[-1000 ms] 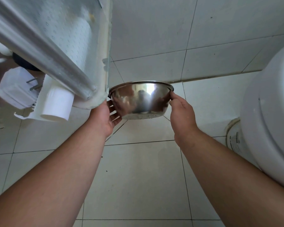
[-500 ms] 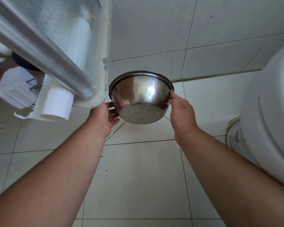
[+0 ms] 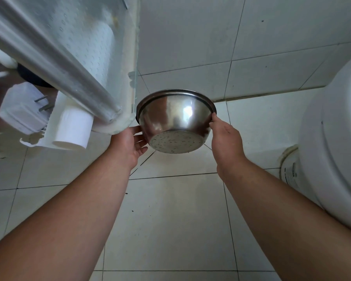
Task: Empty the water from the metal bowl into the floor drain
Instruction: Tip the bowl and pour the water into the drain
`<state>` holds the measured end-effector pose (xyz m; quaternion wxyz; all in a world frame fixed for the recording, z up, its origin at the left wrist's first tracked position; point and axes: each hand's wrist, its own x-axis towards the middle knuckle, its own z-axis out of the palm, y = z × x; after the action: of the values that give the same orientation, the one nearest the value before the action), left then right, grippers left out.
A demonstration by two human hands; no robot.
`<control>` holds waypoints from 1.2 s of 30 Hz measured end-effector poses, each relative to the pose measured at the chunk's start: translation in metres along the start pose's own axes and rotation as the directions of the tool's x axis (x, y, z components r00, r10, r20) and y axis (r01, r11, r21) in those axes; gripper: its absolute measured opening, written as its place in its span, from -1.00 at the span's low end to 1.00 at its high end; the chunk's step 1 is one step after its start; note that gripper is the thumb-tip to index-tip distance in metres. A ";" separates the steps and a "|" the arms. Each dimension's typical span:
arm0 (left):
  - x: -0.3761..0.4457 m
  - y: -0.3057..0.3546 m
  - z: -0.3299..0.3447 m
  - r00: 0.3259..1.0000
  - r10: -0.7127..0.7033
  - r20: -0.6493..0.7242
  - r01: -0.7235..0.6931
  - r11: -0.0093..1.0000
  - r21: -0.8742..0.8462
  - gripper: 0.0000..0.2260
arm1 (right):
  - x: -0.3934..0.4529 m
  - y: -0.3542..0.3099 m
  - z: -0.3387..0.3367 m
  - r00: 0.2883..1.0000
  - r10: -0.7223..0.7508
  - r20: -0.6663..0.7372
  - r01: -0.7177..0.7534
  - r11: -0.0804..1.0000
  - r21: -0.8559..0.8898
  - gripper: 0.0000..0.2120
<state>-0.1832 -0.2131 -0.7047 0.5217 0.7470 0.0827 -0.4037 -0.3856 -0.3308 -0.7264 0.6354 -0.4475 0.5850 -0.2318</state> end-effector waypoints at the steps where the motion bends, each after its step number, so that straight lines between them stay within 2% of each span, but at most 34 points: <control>1: -0.001 0.001 0.000 1.000 -0.007 0.004 0.007 1.000 0.002 -0.26 | -0.001 0.000 0.000 1.000 0.012 -0.004 -0.012 1.000 0.023 -0.74; 4: -0.001 0.001 0.001 1.000 -0.011 0.002 0.011 1.000 0.002 -0.26 | -0.004 0.000 -0.001 0.998 0.063 -0.026 -0.061 0.996 0.061 -0.61; 7: 0.003 -0.004 0.000 1.000 0.004 -0.006 -0.004 0.999 -0.038 -0.34 | -0.003 0.000 -0.002 0.998 0.048 -0.041 -0.045 0.996 0.075 -0.58; 10: 0.004 -0.007 -0.003 1.000 -0.012 0.008 0.013 0.995 -0.098 -0.30 | -0.001 0.003 -0.003 0.996 0.039 -0.086 -0.033 0.997 0.068 -0.35; 12: 0.003 -0.008 -0.006 0.999 -0.018 0.032 0.023 0.991 -0.132 -0.31 | -0.002 0.004 -0.004 0.994 0.049 -0.100 -0.045 0.998 0.048 -0.30; 17: 0.002 -0.007 -0.009 1.000 -0.001 0.027 0.006 0.981 -0.193 -0.50 | -0.007 0.003 -0.005 0.997 -0.028 -0.072 0.029 0.999 0.013 -0.35; 25: 0.002 -0.009 -0.010 0.997 0.023 0.077 -0.004 0.972 -0.236 -0.60 | -0.006 0.010 -0.006 0.993 -0.048 -0.110 0.052 0.998 0.033 -0.60; 31: 0.009 -0.010 -0.015 0.997 -0.004 0.072 0.020 0.973 -0.228 -0.52 | -0.008 0.013 -0.007 0.990 -0.099 -0.098 0.102 0.994 0.027 -0.62; 36: 0.013 -0.025 -0.015 0.998 -0.029 0.051 0.038 0.983 -0.179 -0.72 | -0.018 0.029 -0.012 0.986 -0.132 -0.101 0.131 0.991 -0.016 -0.60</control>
<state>-0.1804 -0.1934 -0.7299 0.5822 0.6852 0.1186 -0.4212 -0.4073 -0.3057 -0.7399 0.5860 -0.4756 0.5870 -0.2930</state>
